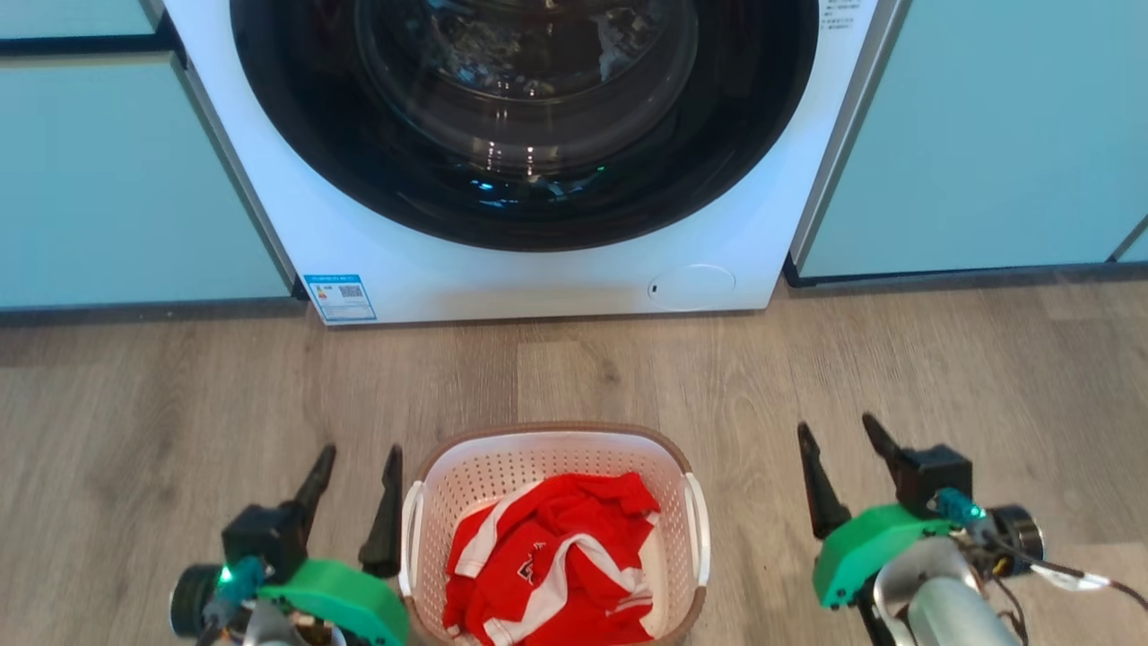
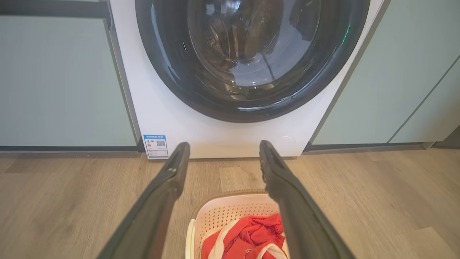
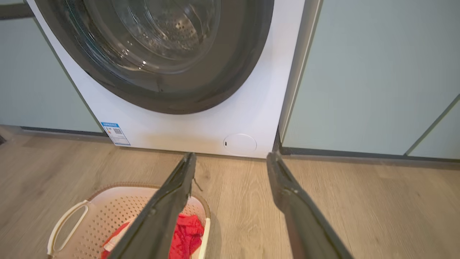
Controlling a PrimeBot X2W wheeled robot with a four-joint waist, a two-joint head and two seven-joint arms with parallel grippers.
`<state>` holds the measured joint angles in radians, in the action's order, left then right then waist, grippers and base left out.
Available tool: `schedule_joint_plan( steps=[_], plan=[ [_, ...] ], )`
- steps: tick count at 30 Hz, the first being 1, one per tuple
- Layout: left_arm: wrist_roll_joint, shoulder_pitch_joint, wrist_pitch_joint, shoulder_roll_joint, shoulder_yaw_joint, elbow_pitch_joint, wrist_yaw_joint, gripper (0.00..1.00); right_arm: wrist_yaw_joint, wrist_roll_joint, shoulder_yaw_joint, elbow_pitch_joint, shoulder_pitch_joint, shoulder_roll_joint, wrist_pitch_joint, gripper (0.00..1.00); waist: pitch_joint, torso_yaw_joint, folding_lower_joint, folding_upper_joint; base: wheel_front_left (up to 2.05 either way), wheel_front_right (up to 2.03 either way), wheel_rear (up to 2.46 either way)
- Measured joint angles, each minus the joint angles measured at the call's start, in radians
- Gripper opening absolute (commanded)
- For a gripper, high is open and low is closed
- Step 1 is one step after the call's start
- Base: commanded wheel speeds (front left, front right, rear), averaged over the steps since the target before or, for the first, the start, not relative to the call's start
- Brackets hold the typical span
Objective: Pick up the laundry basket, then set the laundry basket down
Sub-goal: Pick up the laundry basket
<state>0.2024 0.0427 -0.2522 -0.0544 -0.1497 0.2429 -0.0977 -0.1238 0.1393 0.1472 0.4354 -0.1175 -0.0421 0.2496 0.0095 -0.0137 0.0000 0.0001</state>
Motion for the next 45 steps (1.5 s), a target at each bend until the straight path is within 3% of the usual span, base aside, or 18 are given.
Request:
schedule_joint_plan(
  steps=[6, 18, 26, 32, 45],
  plan=[
    [-0.014, -0.035, 0.000, 0.001, -0.002, 0.148, 0.000, 1.00, 0.000, 0.003, 0.017, 0.105, -0.067, -0.001, -0.013, 1.00, 0.060, -0.006, 0.0000, 0.0000, 0.00, 0.00, 0.00],
    [-0.045, -0.288, 0.000, -0.010, -0.041, 0.495, -0.026, 1.00, 0.000, 0.037, 0.082, 0.261, -0.264, -0.004, -0.074, 1.00, 0.244, -0.025, 0.0001, 0.0000, 0.00, 0.00, 0.00],
    [-0.042, -0.440, 0.000, -0.032, -0.074, 0.641, -0.027, 1.00, 0.000, 0.100, 0.121, 0.352, -0.386, -0.005, -0.082, 1.00, 0.369, -0.038, 0.0002, 0.0000, 0.00, 0.00, 0.00],
    [0.023, -0.556, 0.000, -0.039, -0.156, 0.776, -0.027, 1.00, 0.000, 0.121, 0.159, 0.432, -0.466, -0.008, -0.086, 1.00, 0.474, -0.042, 0.0003, 0.0000, 0.00, 0.00, 0.00],
    [0.136, -0.739, 0.000, -0.058, -0.302, 0.934, -0.027, 1.00, 0.000, 0.305, 0.311, 0.532, -0.568, -0.016, -0.120, 1.00, 0.644, -0.029, 0.0001, -0.0001, 0.00, 0.00, 0.00]
  ],
)
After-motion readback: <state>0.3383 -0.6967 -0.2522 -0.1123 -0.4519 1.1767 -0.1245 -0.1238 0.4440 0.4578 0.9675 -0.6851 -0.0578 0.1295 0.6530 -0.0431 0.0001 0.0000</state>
